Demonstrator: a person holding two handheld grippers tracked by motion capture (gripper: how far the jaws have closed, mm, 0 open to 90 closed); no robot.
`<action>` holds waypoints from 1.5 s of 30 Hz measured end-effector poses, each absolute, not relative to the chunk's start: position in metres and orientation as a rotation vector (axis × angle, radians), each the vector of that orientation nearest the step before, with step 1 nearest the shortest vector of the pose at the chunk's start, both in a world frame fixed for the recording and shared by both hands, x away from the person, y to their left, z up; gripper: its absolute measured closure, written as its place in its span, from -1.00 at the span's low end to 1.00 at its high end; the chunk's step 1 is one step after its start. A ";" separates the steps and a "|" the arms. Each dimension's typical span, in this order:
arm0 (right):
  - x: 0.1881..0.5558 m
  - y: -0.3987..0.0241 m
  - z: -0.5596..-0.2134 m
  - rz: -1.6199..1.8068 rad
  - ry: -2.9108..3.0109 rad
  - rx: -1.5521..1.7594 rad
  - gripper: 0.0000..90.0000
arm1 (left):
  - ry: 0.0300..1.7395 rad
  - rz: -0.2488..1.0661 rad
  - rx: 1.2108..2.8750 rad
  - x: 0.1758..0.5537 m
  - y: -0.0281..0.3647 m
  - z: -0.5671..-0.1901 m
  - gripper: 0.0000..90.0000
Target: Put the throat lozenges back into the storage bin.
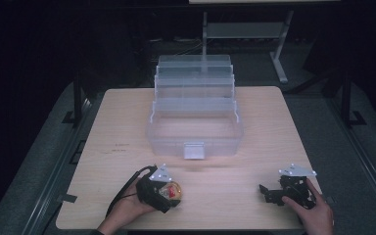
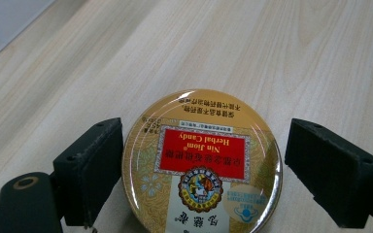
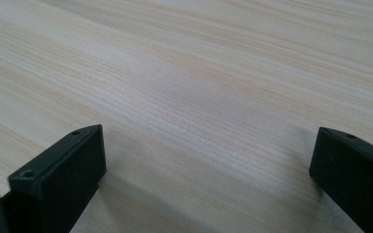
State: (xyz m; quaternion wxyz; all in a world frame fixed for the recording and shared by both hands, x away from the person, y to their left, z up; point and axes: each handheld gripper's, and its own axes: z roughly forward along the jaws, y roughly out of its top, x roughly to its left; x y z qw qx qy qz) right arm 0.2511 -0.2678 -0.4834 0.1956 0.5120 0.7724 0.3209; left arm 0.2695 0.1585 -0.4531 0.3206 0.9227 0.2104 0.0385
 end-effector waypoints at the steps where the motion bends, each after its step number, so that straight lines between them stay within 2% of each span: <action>1: 0.251 -0.268 -0.483 0.899 2.164 1.434 -1.00 | 0.556 0.102 2.423 0.269 0.158 -0.454 -0.70; 17: 0.251 -0.268 -0.483 0.899 2.163 1.436 -1.00 | 0.546 0.119 2.468 0.269 0.156 -0.460 -0.68; 24: 0.251 -0.268 -0.483 0.899 2.163 1.437 -1.00 | 0.546 0.130 2.468 0.269 0.157 -0.459 -0.58; 45: 0.251 -0.268 -0.483 0.898 2.162 1.438 -1.00 | 0.553 0.121 2.454 0.270 0.160 -0.456 -0.56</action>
